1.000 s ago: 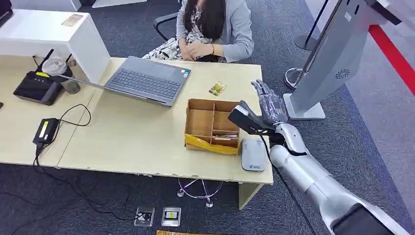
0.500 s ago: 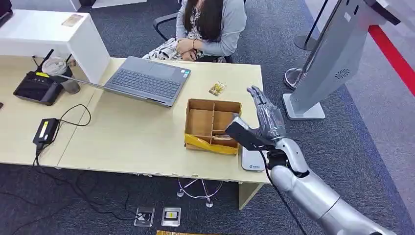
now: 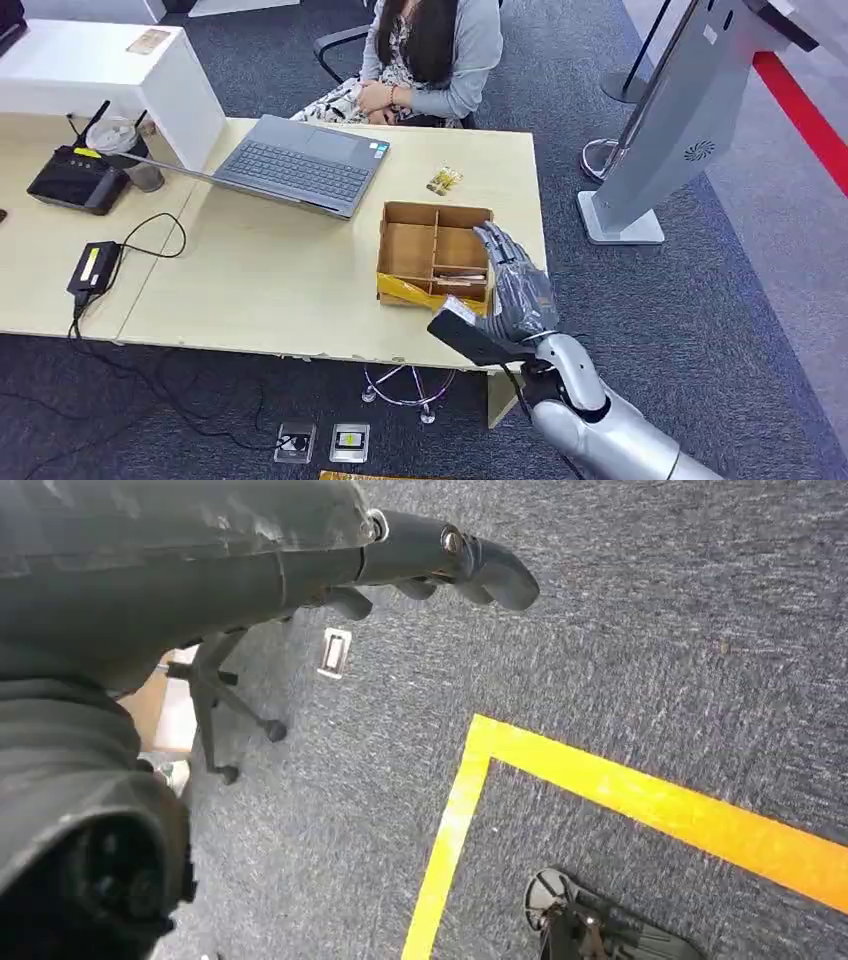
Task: Pass the card to the sensor for recognition and then transmit it.
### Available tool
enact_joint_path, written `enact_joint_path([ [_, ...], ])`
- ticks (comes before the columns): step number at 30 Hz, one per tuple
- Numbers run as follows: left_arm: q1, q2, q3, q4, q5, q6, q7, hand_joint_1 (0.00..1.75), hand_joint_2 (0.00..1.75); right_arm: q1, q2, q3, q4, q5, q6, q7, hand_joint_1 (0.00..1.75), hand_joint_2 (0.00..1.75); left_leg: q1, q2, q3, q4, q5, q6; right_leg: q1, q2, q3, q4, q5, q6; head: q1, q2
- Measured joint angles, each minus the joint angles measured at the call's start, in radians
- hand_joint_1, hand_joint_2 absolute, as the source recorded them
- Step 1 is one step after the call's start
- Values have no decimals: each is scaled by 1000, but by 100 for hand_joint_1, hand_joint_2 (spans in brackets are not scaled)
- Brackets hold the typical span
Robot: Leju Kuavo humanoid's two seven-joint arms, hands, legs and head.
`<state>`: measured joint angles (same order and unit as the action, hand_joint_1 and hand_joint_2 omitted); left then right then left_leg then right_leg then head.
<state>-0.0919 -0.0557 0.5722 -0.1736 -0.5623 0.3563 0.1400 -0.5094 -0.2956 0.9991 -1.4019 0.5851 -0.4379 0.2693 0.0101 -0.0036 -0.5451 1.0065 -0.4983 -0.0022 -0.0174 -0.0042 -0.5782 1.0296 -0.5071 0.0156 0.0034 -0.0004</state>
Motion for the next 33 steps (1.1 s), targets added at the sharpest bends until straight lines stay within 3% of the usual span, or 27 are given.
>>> enact_joint_path([
  [10, -2, -5, 2, 0, -6, -7, 5, 0, 0, 58, 20, 24, -6, 149, -6, 11, 0, 175, 0, 0, 0, 0, 0, 0, 0, 0, 0, 0, 0, 0, 0, 0],
  [22, -2, -13, 3, 0, -21, -34, 4, 0, 0, 71, 103, 16, 19, 432, 93, -14, 0, 175, 0, 0, 0, 0, 0, 0, 0, 0, 0, 0, 0, 0, 0, 0],
  [33, -2, -16, 3, 0, -34, -43, 5, 0, 0, 73, 177, -23, 60, 508, 162, 3, 0, 175, 0, 0, 0, 0, 0, 0, 0, 0, 0, 0, 0, 0, 0, 0],
])
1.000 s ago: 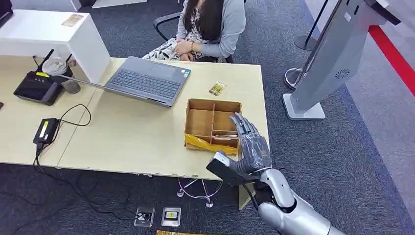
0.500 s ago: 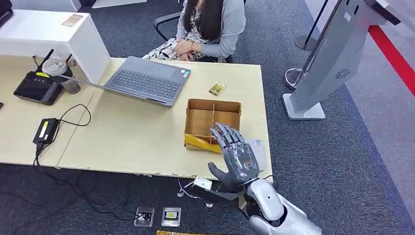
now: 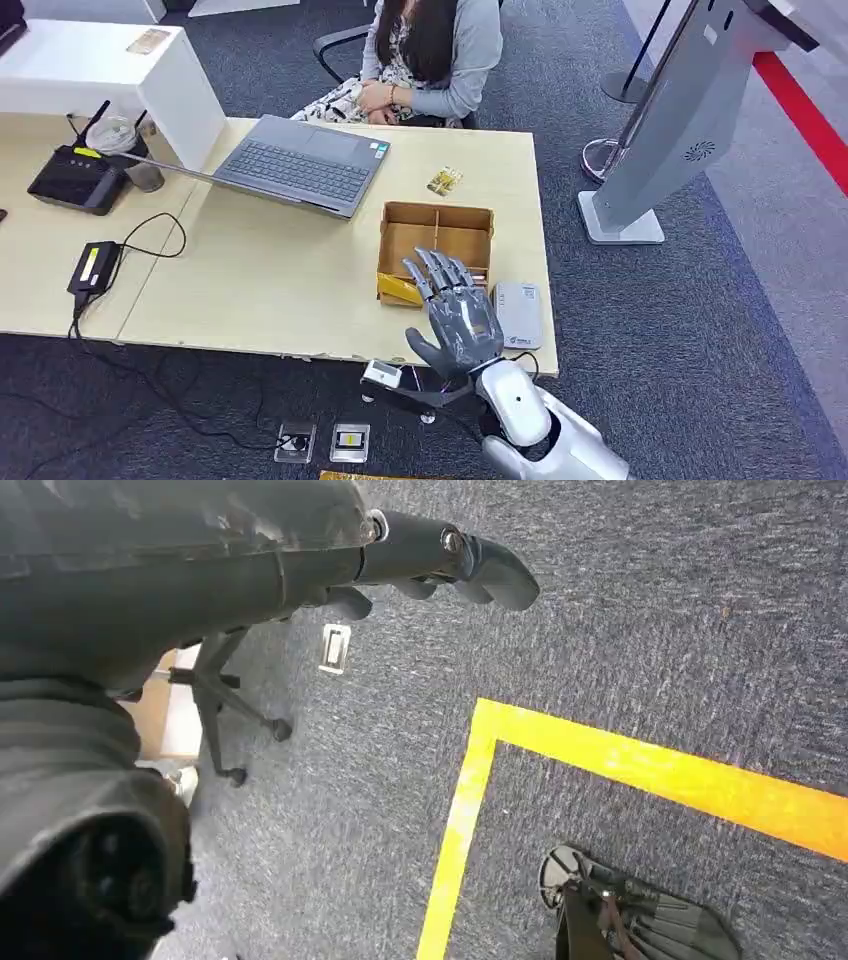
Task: Pass the card to the sensor for recognition and then transmit it.
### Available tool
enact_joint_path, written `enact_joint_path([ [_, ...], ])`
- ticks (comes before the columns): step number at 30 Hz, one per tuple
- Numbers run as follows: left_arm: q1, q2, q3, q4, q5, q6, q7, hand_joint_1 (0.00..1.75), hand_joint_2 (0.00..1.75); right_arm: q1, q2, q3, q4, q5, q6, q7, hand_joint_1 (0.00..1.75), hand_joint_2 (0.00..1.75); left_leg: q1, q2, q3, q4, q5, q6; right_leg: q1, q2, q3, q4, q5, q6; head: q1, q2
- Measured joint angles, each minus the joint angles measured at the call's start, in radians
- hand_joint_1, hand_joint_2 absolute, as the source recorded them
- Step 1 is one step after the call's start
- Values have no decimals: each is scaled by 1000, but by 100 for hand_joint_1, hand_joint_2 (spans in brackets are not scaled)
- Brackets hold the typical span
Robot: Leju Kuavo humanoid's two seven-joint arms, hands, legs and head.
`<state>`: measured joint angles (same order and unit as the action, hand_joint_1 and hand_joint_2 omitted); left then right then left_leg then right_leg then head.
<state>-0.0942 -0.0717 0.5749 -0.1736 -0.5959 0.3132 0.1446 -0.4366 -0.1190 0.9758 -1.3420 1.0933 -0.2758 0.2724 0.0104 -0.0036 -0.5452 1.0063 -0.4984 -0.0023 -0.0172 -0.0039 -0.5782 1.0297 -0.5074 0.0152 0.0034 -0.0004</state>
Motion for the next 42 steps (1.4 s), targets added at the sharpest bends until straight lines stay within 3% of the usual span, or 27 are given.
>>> enact_joint_path([
  [8, 0, -1, 0, 0, -6, 8, 11, 0, 0, 1, 35, -44, 35, -5, 110, 90, 0, 175, 0, 0, 0, 0, 0, 0, 0, 0, 0, 0, 0, 0, 0, 0],
  [23, 0, 0, 0, 0, -13, -29, 13, 0, 0, 34, 45, -119, 1, -9, 175, 156, 0, 175, 0, 0, 0, 0, 0, 0, 0, 0, 0, 0, 0, 0, 0, 0],
  [32, 0, 1, 0, 0, -18, -42, 9, 0, 0, 46, 49, -146, -59, 92, 224, 166, 0, 175, 0, 0, 0, 0, 0, 0, 0, 0, 0, 0, 0, 0, 0, 0],
  [42, 0, 1, 0, 0, -18, -47, 16, 0, 0, 46, 67, -149, -61, 111, 256, 160, 0, 175, 0, 0, 0, 0, 0, 0, 0, 1, 0, 0, 0, 0, 0, 0],
])
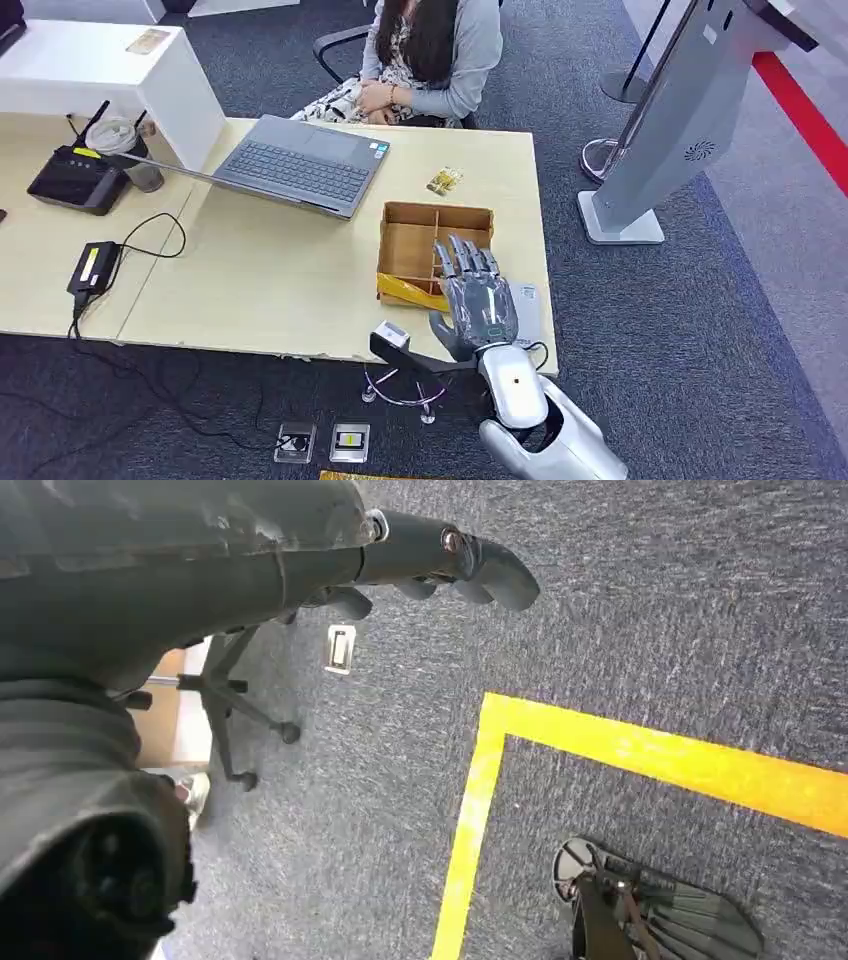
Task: Pass the card to the sensor for recognition and then transmit it.
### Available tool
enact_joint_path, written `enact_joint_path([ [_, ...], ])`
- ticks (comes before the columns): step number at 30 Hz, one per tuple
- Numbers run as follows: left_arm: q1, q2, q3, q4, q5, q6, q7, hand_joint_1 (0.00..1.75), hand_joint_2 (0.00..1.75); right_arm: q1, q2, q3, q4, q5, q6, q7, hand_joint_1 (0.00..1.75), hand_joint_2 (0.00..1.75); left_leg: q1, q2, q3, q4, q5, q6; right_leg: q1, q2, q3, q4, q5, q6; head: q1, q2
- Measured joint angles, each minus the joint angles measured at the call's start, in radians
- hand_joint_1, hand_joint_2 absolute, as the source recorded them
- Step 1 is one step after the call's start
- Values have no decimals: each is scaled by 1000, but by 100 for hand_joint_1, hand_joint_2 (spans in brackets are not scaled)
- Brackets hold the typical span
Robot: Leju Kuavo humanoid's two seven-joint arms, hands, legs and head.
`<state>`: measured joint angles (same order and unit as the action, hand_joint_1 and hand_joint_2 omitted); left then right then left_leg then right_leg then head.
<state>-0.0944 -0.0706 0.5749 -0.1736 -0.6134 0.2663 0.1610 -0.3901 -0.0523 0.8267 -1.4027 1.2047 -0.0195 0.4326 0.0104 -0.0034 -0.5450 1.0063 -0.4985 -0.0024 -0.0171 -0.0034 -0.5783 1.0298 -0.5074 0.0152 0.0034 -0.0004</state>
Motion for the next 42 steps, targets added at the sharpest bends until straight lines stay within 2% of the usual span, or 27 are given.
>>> enact_joint_path([
  [42, 0, 19, 0, 0, -25, -60, -23, 0, 0, 3, 20, -36, 31, 27, 40, 13, 0, 175, 0, 0, 0, 0, 0, 0, 0, 0, 0, 0, 0, 0, 0, 0],
])
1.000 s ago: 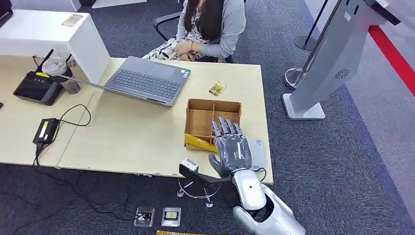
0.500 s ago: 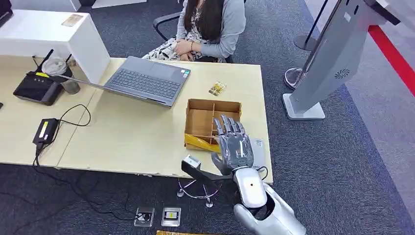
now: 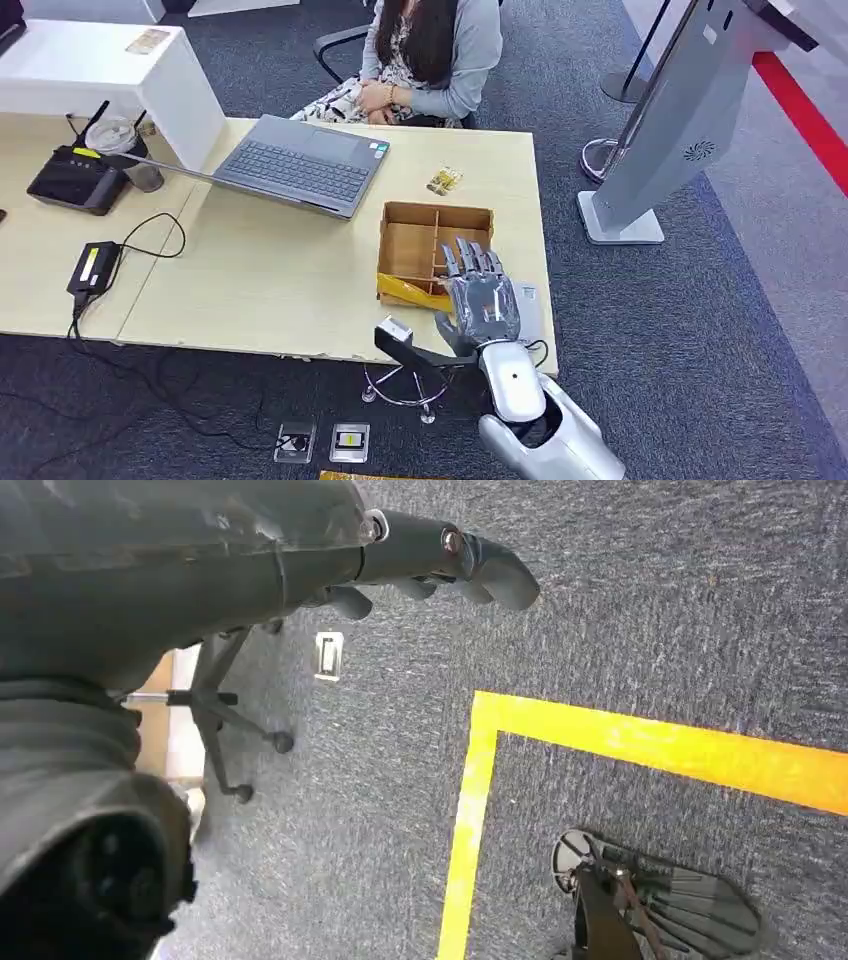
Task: Pass the card to the sensor for recognition and then transmit it.
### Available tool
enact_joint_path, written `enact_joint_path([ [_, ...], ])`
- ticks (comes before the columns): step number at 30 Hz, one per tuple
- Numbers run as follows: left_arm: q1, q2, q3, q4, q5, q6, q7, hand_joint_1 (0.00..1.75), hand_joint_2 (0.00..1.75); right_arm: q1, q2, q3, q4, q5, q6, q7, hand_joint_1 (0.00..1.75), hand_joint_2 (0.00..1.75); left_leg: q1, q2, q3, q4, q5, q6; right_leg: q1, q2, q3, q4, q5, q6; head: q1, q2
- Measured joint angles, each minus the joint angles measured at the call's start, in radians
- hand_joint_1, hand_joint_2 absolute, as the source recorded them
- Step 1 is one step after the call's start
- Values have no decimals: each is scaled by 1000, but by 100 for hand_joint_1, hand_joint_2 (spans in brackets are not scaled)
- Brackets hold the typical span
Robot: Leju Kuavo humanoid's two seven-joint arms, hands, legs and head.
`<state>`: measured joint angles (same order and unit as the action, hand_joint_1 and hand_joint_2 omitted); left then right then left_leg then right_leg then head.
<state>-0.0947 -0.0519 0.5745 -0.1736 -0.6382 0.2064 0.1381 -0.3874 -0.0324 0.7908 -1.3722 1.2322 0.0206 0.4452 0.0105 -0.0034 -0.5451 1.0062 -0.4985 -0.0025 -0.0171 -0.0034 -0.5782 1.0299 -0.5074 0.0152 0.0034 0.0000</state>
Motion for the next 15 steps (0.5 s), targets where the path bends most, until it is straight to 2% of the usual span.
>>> enact_joint_path([
  [15, 0, 4, 0, 0, 0, 0, 0, 0, 0, -15, 20, -3, 40, 1, 16, -17, 0, 175, 0, 0, 0, 0, 0, 0, 0, 0, 0, 0, 0, 0, 0, 0],
])
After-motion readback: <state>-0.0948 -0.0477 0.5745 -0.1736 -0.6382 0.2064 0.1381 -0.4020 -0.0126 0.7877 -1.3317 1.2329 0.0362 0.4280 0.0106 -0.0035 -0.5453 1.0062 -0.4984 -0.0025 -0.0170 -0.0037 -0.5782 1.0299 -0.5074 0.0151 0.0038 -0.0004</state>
